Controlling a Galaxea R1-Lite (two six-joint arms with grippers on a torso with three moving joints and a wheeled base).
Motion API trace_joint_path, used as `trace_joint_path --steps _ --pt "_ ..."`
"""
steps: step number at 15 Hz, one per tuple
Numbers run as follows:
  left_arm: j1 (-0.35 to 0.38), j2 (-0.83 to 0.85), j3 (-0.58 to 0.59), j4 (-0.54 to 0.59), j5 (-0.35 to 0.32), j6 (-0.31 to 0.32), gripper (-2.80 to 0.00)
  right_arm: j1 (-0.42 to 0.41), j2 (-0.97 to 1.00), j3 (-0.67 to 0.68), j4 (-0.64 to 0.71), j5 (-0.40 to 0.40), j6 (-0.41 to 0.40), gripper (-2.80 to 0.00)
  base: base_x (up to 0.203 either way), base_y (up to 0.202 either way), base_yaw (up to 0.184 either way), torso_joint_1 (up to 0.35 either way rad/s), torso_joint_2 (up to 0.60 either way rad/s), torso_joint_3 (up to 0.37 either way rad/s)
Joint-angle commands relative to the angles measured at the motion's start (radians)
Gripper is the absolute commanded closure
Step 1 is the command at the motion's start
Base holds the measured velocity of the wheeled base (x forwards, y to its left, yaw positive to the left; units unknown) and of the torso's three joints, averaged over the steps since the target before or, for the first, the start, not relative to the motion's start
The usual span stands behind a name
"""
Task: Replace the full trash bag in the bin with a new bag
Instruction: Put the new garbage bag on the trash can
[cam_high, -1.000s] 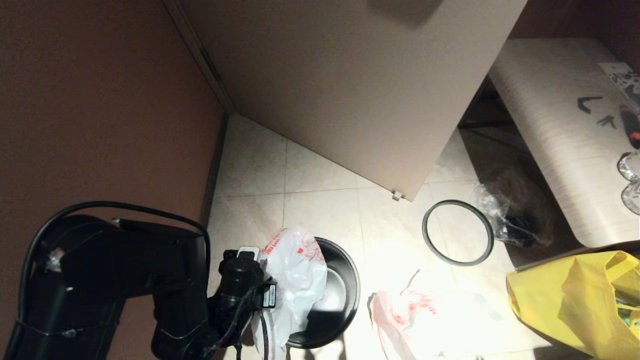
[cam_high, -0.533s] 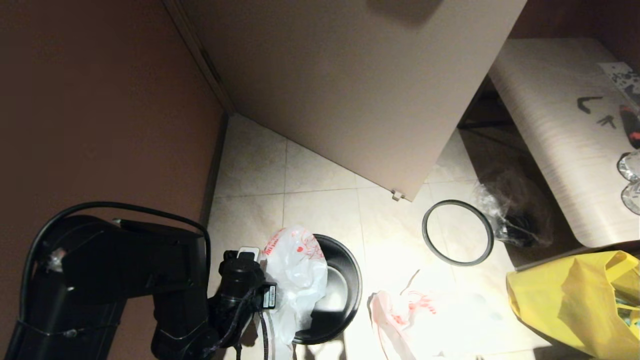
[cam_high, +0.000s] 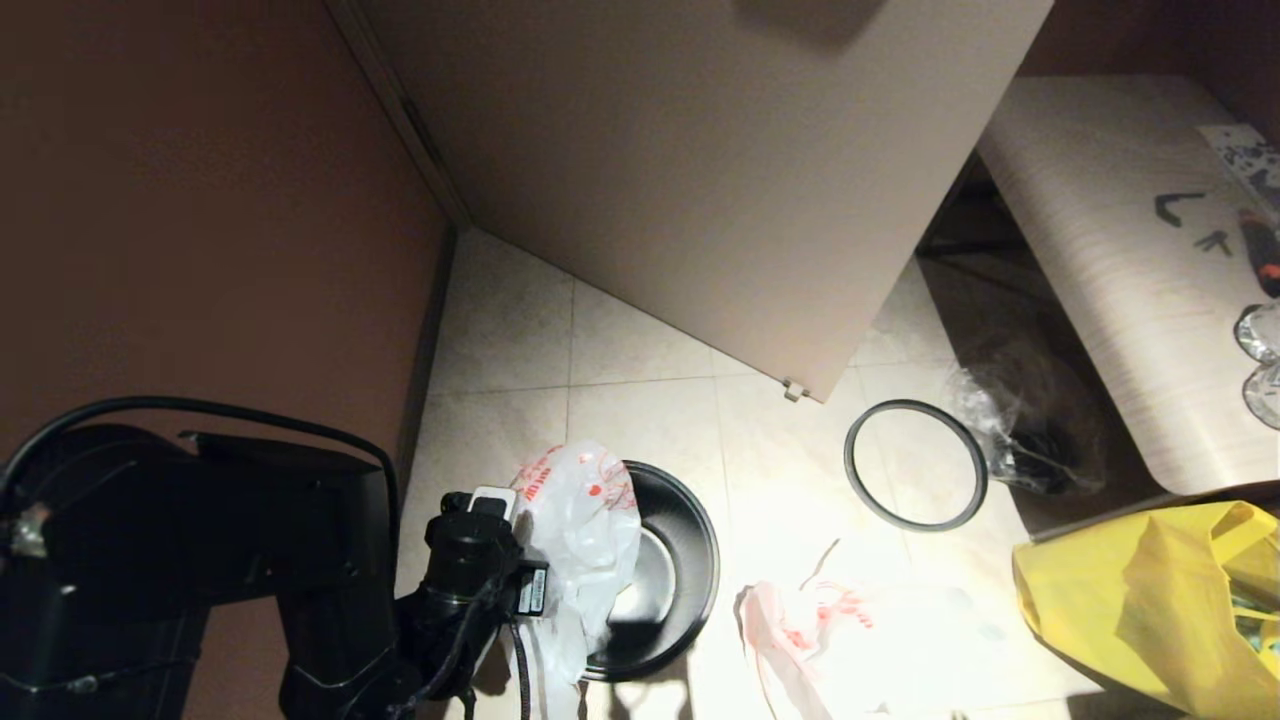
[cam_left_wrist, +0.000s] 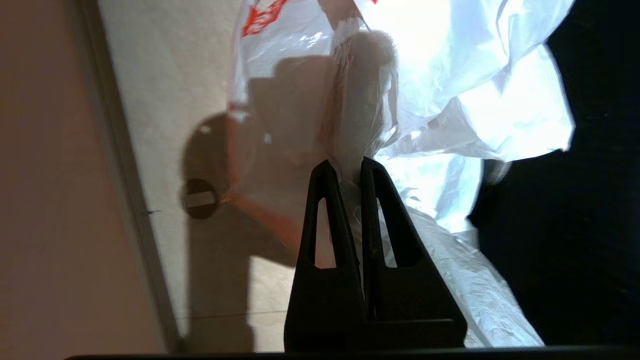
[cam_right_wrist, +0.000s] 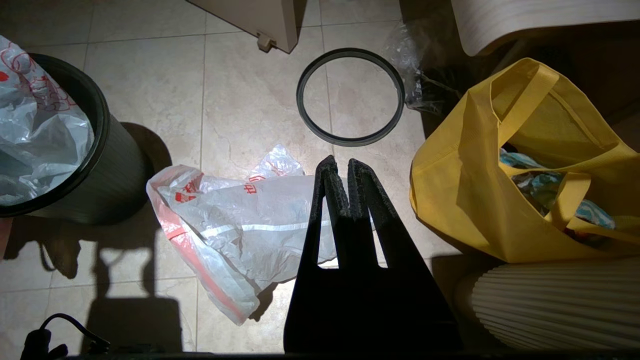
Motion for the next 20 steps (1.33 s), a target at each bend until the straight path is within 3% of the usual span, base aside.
trace_joint_path --steps 1,2,4,7,15,17,20 --pt "0.003 0.043 -0.013 -0.01 0.028 0.02 0.0 0.0 0.001 0.0 0.0 0.0 0.0 0.0 0.0 0.0 0.0 0.0 0.0 0.0" --pt "-0.003 0.065 -0.026 -0.035 0.07 0.037 0.0 0.0 0.001 0.0 0.0 0.0 0.0 0.0 0.0 0.0 0.0 0.0 0.0 0.0" --pt "-0.017 0.071 -0.059 -0.061 0.07 0.041 0.0 0.0 0.001 0.0 0.0 0.0 0.0 0.0 0.0 0.0 0.0 0.0 0.0 0.0" --pt "-0.01 0.076 -0.22 -0.007 0.081 0.008 0.0 0.0 0.001 0.0 0.0 0.0 0.0 0.0 0.0 0.0 0.0 0.0 0.0 0.0" --pt "0.058 0.123 -0.665 0.383 0.135 -0.109 0.0 0.0 0.001 0.0 0.0 0.0 0.0 0.0 0.0 0.0 0.0 0.0 0.0 0.0" --pt "0.041 0.107 -0.626 0.385 0.148 -0.119 0.0 0.0 0.001 0.0 0.0 0.0 0.0 0.0 0.0 0.0 0.0 0.0 0.0 0.0" --pt "-0.026 0.061 -0.5 0.282 0.161 -0.121 0.0 0.0 0.001 0.0 0.0 0.0 0.0 0.0 0.0 0.0 0.0 0.0 0.0 0.0"
